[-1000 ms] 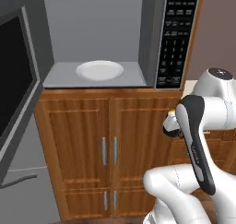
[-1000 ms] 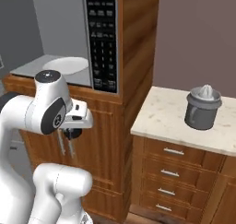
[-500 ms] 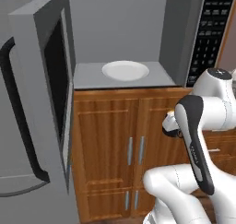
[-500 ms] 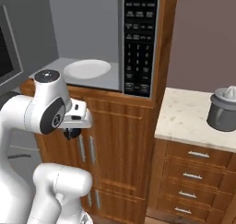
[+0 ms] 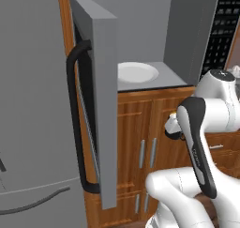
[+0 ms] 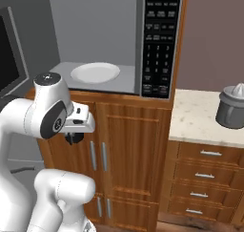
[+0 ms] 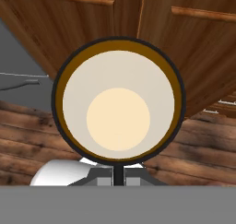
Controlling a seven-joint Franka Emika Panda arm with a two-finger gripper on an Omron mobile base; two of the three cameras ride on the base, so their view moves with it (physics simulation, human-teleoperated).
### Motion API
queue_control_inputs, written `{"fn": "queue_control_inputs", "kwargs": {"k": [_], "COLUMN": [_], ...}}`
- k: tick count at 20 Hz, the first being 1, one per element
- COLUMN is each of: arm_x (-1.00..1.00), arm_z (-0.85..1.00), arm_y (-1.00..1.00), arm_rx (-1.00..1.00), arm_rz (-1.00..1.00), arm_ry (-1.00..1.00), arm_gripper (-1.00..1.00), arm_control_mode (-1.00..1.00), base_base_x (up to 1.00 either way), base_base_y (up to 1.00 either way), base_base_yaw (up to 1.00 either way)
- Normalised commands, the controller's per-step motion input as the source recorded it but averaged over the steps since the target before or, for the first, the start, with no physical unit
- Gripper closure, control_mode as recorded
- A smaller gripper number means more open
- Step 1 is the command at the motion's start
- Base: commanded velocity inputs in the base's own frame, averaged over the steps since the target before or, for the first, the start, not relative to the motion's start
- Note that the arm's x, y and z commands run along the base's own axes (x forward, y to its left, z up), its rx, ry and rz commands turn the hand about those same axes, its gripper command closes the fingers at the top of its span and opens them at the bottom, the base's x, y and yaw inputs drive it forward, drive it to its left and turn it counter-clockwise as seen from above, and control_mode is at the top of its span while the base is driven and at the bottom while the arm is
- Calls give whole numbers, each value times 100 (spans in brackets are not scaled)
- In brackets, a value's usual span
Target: Pick the mug from the counter and place it inside the microwave. Then close the microwave.
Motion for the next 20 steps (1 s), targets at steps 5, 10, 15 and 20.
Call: {"fn": "queue_control_inputs", "kwargs": {"k": [5, 10, 15, 20], "arm_x": [0, 0, 0, 0], "arm_z": [0, 0, 0, 0], "arm_y": [0, 0, 0, 0], "arm_rx": [0, 0, 0, 0], "arm_rz": [0, 0, 0, 0], "arm_ry": [0, 0, 0, 0], "arm_gripper": [100, 100, 100, 100], "arm_control_mode": [100, 100, 100, 100], "base_base_x": [-16, 12, 9, 40], "base_base_y": [-27, -3, 0, -23], "base_base_yaw": [-25, -9, 5, 10]}}
